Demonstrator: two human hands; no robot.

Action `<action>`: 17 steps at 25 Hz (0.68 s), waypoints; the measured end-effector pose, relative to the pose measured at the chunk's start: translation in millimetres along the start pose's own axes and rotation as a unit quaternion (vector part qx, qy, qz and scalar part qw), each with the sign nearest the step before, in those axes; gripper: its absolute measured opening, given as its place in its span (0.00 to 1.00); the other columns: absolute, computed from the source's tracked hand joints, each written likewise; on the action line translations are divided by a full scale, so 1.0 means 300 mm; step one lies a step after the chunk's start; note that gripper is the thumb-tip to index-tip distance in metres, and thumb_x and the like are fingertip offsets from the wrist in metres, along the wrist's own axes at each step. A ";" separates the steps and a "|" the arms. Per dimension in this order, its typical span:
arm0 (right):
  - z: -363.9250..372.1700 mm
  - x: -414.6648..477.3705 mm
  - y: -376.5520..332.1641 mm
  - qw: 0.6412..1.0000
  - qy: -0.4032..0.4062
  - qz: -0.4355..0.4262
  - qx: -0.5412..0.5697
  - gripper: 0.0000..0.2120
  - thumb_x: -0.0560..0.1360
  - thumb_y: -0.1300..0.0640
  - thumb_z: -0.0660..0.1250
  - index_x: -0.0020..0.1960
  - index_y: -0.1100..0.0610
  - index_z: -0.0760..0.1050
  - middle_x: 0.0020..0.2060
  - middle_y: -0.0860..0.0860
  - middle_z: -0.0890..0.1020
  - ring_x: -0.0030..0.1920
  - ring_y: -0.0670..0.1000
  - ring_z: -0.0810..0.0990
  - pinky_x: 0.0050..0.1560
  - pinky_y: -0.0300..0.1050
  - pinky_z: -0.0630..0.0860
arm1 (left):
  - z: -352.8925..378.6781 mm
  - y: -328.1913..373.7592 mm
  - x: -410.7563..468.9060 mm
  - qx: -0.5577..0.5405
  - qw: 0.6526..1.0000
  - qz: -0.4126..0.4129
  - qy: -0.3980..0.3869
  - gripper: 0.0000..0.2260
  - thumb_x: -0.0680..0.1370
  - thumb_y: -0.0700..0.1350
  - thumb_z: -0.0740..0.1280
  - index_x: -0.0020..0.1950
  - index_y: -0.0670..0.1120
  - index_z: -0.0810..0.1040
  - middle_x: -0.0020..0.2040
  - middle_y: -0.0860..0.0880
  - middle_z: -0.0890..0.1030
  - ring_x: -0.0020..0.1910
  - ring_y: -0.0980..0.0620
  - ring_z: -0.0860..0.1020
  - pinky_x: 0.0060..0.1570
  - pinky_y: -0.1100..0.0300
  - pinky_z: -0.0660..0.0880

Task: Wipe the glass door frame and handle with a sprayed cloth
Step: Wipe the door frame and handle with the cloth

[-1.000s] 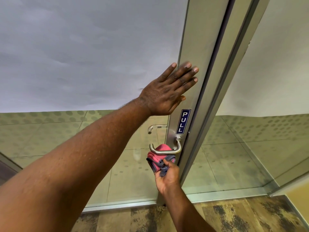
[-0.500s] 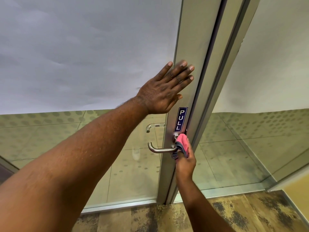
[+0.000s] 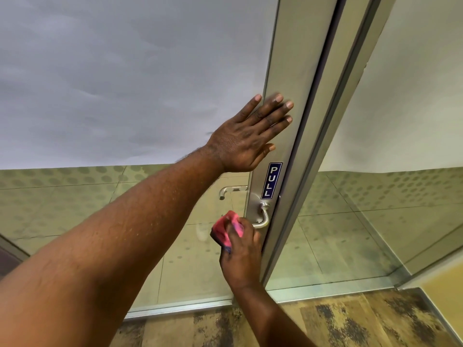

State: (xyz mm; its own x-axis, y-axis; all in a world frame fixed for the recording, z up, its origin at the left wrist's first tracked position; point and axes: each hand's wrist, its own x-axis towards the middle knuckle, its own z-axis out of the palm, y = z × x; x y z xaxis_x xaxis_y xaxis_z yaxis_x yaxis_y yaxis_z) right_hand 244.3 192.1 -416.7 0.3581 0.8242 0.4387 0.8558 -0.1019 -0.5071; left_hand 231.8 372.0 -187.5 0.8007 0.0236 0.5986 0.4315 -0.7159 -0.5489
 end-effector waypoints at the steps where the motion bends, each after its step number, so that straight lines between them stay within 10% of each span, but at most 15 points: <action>1: -0.002 0.035 -0.034 1.000 0.011 -0.004 -0.016 0.37 0.62 0.56 0.83 0.67 0.48 0.74 0.68 0.50 0.72 0.64 0.53 0.69 0.57 0.52 0.81 | 0.001 -0.002 0.001 -0.001 1.000 0.001 0.000 0.29 0.86 0.56 0.51 0.85 0.45 0.55 0.85 0.41 0.55 0.84 0.41 0.52 0.81 0.45 0.40; 5: -0.013 0.149 -0.113 0.998 0.038 0.005 -0.057 0.32 0.54 0.53 0.88 0.55 0.54 0.79 0.49 0.53 0.82 0.52 0.54 0.76 0.47 0.52 0.82 | 0.003 -0.002 0.003 -0.003 1.000 0.001 -0.002 0.29 0.86 0.56 0.51 0.85 0.45 0.55 0.85 0.41 0.55 0.84 0.41 0.52 0.81 0.46 0.39; 10: -0.024 0.097 -0.045 0.992 0.019 -0.109 -0.063 0.25 0.52 0.56 0.85 0.46 0.46 0.82 0.56 0.44 0.76 0.60 0.50 0.70 0.56 0.51 0.78 | -0.009 0.000 0.001 -0.003 1.000 0.001 -0.006 0.29 0.86 0.56 0.51 0.85 0.45 0.55 0.85 0.41 0.55 0.84 0.41 0.52 0.81 0.47 0.37; 17: -0.114 -0.017 0.111 0.987 -0.035 0.053 0.147 0.29 0.69 0.66 0.74 0.64 0.40 0.79 0.68 0.35 0.71 0.69 0.40 0.67 0.66 0.40 0.74 | -0.058 0.008 0.000 -0.023 0.999 -0.009 -0.048 0.29 0.86 0.56 0.50 0.85 0.46 0.53 0.86 0.42 0.52 0.85 0.43 0.48 0.81 0.47 0.37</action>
State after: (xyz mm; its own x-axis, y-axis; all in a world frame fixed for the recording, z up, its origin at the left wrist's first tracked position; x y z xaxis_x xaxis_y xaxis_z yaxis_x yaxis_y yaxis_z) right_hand 283.7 165.5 -410.6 0.4039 0.8549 0.3256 0.6659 -0.0307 -0.7454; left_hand 225.5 358.2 -178.5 0.8300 0.1014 0.5485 0.4281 -0.7462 -0.5098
